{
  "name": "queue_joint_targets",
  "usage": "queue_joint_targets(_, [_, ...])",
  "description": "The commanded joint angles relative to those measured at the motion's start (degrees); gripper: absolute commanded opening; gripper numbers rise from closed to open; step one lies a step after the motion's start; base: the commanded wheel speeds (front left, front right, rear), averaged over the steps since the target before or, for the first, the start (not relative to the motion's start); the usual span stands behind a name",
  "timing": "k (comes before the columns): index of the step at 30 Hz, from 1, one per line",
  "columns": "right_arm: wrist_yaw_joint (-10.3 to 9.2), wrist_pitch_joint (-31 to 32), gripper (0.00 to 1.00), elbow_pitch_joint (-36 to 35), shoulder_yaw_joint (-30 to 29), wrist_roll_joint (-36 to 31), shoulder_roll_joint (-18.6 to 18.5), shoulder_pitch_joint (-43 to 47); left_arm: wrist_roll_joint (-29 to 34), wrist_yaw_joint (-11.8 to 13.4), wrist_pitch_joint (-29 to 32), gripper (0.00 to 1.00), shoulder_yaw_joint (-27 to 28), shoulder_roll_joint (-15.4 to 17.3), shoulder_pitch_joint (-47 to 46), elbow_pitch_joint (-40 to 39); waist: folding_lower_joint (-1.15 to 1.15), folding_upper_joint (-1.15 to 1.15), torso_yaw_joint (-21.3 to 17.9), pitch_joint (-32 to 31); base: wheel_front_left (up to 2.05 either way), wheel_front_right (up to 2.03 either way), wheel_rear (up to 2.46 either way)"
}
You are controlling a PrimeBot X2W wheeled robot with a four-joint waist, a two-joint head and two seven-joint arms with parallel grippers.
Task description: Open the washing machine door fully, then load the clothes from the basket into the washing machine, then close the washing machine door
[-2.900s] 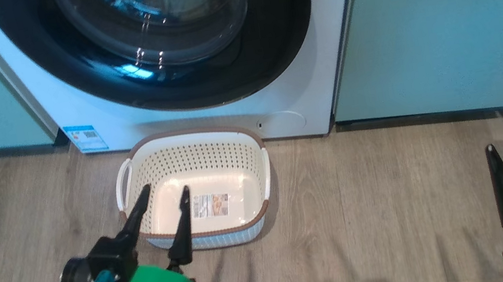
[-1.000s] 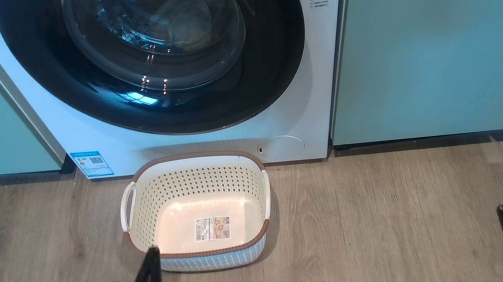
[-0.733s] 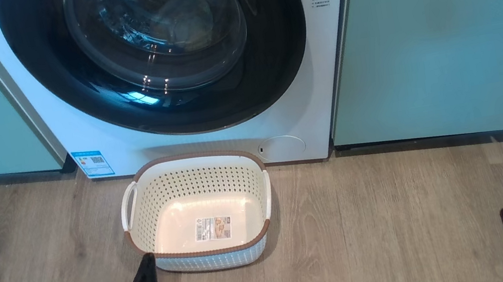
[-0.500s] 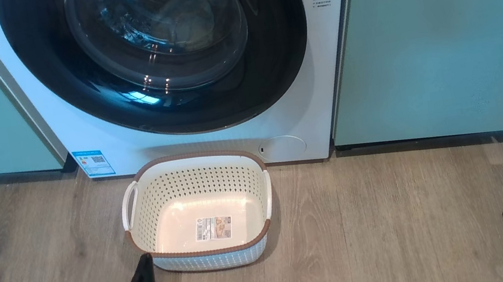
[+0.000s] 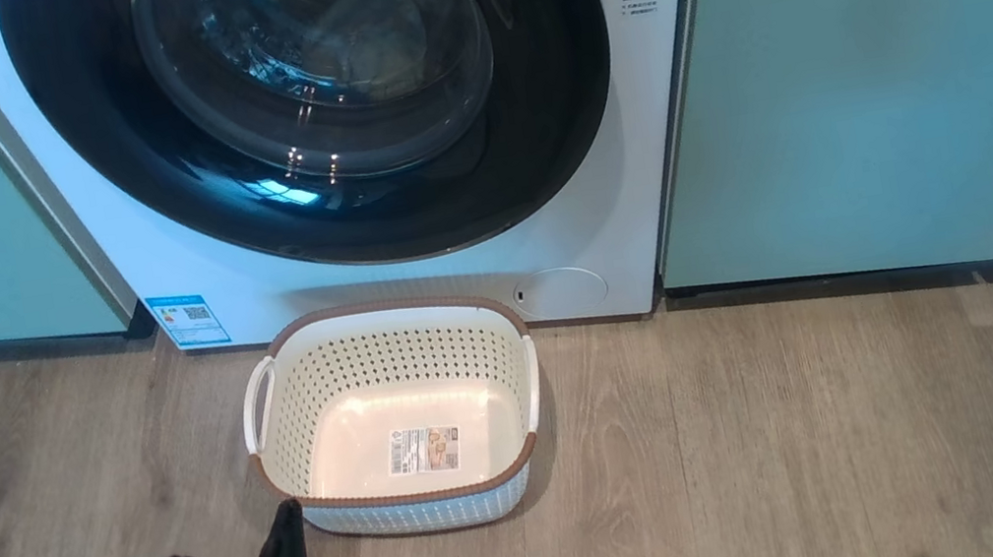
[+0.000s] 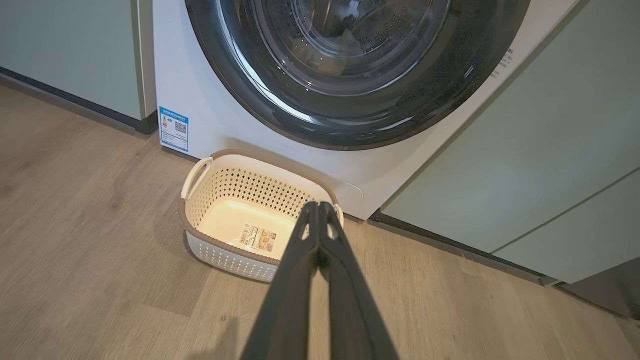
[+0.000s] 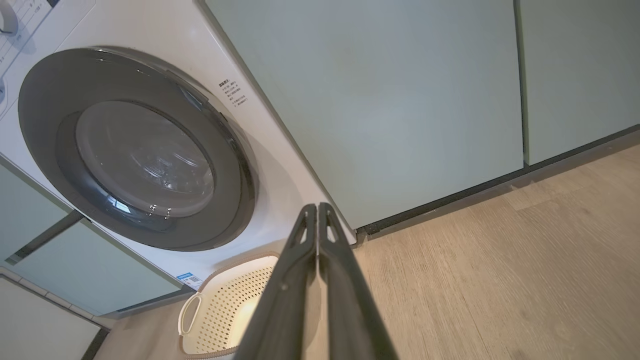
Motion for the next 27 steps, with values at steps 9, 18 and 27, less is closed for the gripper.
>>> queue_joint_targets(9, [-0.06, 1.2, 0.00, -0.6, 0.3, 7.2, -1.7, -4.1, -6.8, -1.2, 1.3, 0.00, 2.2, 0.0, -3.5, -0.5, 0.00, 0.00, 0.2, 0.0, 0.00, 0.00, 0.00])
queue_joint_targets(18, [-0.07, 2.2, 0.00, 0.4, 0.3, 13.2, -1.9, -5.3, -12.6, -1.9, 2.4, 0.00, 3.0, -0.3, -4.4, 0.4, 0.00, 0.00, 0.4, 0.0, 0.00, 0.00, 0.00])
queue_joint_targets(27, [-0.09, 3.2, 0.00, 1.4, 0.3, 18.5, -2.1, -6.4, -17.8, -2.6, 3.3, 0.00, 3.7, -0.7, -5.3, 1.2, 0.00, 0.00, 0.5, 0.0, 0.00, 0.00, 0.00])
